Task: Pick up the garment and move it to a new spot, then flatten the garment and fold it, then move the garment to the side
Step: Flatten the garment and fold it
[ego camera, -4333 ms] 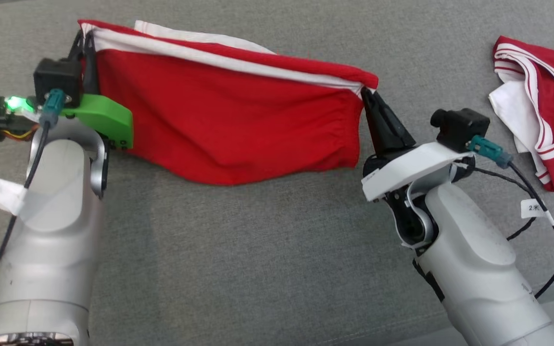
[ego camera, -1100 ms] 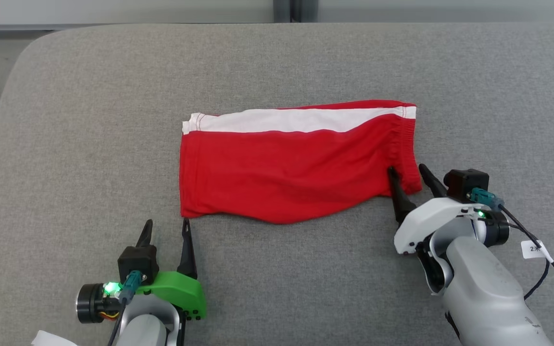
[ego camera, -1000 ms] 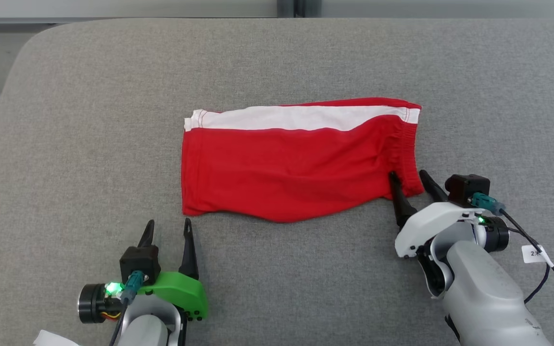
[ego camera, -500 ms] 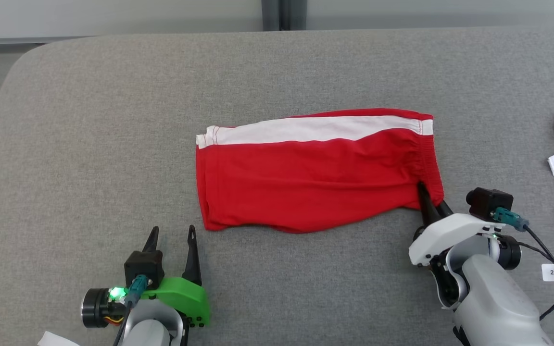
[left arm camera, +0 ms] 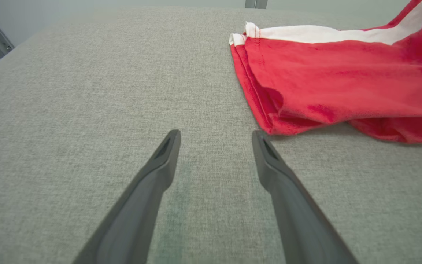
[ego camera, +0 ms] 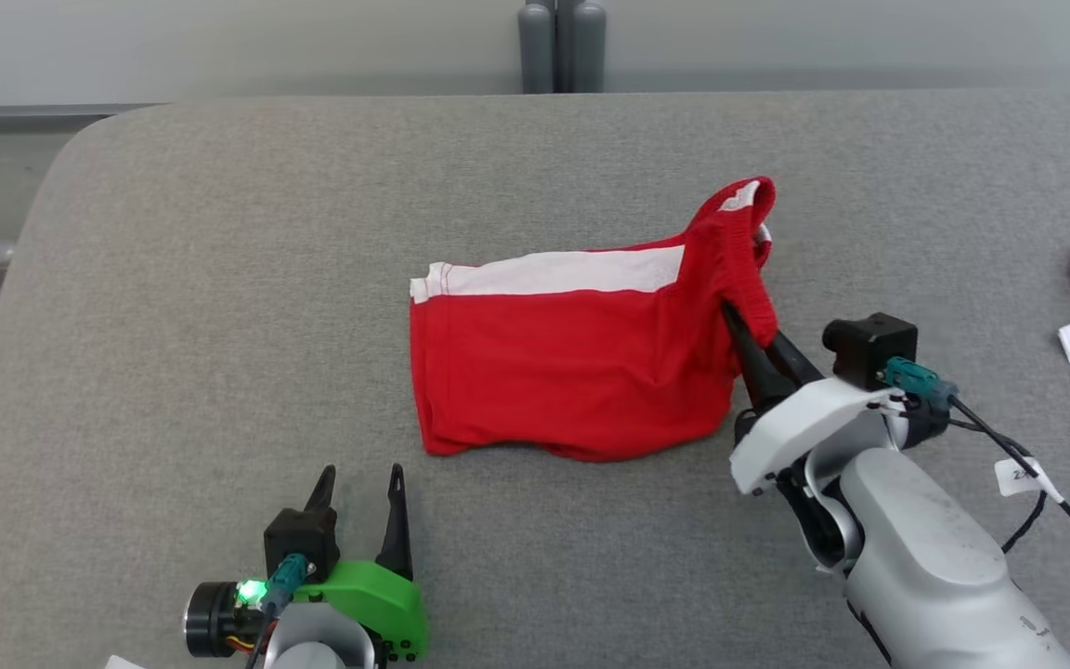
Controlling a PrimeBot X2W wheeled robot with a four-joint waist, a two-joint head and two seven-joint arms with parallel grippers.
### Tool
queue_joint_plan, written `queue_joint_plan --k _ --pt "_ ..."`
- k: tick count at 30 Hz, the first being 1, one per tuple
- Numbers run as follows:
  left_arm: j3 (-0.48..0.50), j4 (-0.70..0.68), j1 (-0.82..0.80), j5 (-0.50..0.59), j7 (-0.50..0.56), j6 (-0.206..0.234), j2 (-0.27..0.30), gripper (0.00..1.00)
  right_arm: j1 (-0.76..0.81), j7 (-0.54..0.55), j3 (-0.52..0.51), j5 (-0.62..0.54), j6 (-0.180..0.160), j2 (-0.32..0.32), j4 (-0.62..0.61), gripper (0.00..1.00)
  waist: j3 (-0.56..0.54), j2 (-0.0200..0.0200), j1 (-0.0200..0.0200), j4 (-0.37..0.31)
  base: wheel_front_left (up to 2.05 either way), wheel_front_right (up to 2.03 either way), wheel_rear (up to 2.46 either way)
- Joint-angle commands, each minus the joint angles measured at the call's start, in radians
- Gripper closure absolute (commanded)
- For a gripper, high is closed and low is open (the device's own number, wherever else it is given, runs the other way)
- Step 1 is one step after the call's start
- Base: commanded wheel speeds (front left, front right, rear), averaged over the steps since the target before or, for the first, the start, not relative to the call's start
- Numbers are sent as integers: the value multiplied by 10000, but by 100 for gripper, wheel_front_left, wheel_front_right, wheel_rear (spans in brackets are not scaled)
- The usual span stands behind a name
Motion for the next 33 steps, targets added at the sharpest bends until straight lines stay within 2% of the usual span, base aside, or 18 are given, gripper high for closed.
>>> queue_joint_plan --k 1,7,11,15,16,17,18,21,25,28,33 --pt "-62 -28 147 -66 1 59 51 0 -139 5 279 110 -1 -1 -24 100 -108 0 0 469 0 0 0" --pt "-492 -166 174 -311 1 173 45 0 -709 162 1552 379 -1 148 369 100 -120 0 0 1616 0 0 0" --pt "-760 -304 107 -369 1 182 47 0 -1138 124 1902 453 -1 317 969 100 -46 0 0 2330 0 0 0" --pt "-1046 -458 -16 -578 1 195 44 0 -1518 58 2051 42 -1 525 1790 100 38 0 0 2824 0 0 0" --pt "-1122 -486 -65 -609 1 222 44 0 -1597 36 2089 -33 -1 585 1984 55 51 0 0 2903 0 0 0" --pt "-1182 -497 -96 -629 1 251 43 0 -1626 29 2117 34 -1 653 2066 22 54 0 0 2949 0 0 0" --pt "-1222 -519 -122 -627 1 290 45 0 -1657 6 2174 111 -1 716 2106 0 53 0 0 2971 0 0 0" --pt "-1248 -576 -167 -584 1 345 43 0 -1604 -10 2419 371 -1 764 1982 0 34 0 0 2832 0 0 0" --pt "-1039 -646 -241 -381 1 383 43 0 -1391 -8 1989 221 -5 701 1622 0 -22 0 0 2273 0 0 0" --pt "-820 -763 -265 -232 1 397 43 0 -1007 -6 906 -379 -5 460 1335 0 -77 0 0 1717 0 0 0" --pt "-349 -1040 -298 235 1 448 45 0 -63 -9 -1270 -1730 -3 424 633 0 -132 0 0 780 0 0 0"
